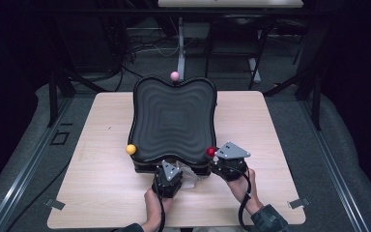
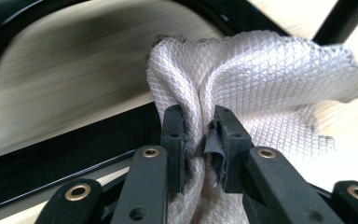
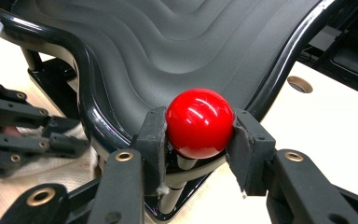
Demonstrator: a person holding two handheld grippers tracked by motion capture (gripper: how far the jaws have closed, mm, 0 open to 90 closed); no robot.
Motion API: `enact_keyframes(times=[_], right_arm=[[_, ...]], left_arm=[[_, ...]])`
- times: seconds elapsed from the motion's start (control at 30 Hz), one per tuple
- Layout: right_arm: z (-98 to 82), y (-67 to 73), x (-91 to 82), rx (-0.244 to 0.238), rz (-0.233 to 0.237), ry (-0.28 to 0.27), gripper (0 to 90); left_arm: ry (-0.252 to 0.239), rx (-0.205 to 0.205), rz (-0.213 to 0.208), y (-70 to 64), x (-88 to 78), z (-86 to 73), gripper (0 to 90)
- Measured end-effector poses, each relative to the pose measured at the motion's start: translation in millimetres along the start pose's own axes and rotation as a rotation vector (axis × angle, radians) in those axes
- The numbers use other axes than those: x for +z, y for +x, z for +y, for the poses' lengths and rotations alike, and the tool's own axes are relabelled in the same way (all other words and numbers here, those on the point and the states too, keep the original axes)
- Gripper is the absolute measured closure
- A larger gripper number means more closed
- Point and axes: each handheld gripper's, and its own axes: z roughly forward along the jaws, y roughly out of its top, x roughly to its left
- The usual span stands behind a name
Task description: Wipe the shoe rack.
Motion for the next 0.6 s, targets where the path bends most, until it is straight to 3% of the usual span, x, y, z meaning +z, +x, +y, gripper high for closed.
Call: enact_keyframes(times=[0.6], right_arm=[[0.0,-0.1,-0.1,-0.001,0.0,0.0,59.9]], left_arm=[[-0.015,0.0,-0.075,-33.3,15.3,7.7,75.8]])
